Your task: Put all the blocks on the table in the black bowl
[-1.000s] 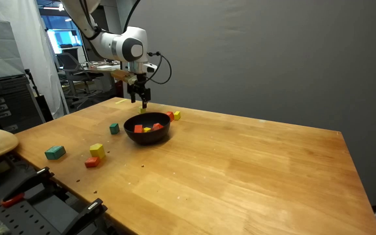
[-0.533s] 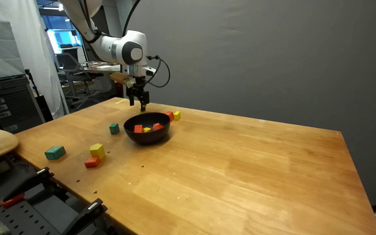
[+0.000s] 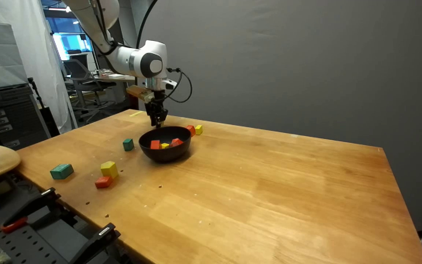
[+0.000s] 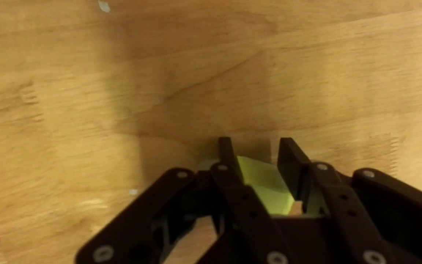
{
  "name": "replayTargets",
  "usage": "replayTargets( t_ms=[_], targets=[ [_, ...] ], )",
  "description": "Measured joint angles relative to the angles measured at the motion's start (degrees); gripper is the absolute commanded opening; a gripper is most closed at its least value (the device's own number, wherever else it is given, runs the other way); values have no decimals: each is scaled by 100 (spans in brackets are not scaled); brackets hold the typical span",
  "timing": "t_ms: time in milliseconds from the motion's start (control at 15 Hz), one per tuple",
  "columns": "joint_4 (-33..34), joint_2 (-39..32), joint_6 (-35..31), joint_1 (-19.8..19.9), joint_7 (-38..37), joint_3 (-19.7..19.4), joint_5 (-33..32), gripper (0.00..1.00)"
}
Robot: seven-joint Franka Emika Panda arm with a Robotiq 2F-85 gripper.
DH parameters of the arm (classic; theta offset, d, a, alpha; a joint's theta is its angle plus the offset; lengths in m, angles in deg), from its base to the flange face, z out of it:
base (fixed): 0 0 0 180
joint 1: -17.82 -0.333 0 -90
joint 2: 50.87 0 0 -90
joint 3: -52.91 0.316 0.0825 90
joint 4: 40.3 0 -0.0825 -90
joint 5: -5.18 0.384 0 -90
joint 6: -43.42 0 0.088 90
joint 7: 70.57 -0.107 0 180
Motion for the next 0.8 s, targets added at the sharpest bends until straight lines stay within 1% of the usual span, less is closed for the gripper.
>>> replayTargets(
  t_ms=[67, 267, 400, 467, 533, 600, 667, 733, 800],
  targets=[
    [85, -41, 13, -8, -19, 0, 0, 61],
    [308, -150, 32, -44, -72, 0, 0, 81],
    [432, -197, 51, -66, -102, -3, 0, 97],
    [489, -218, 72, -77, -111, -8, 0, 100],
    [540, -242, 86, -87, -113, -14, 0, 100],
    [579, -263, 100, -97, -116, -20, 0, 71],
    [611, -281, 117, -105, -117, -24, 0, 75],
    [642, -302, 141, -113, -117, -27, 0, 74],
    [680, -326, 176, -122, -117, -30, 0, 66]
  ],
)
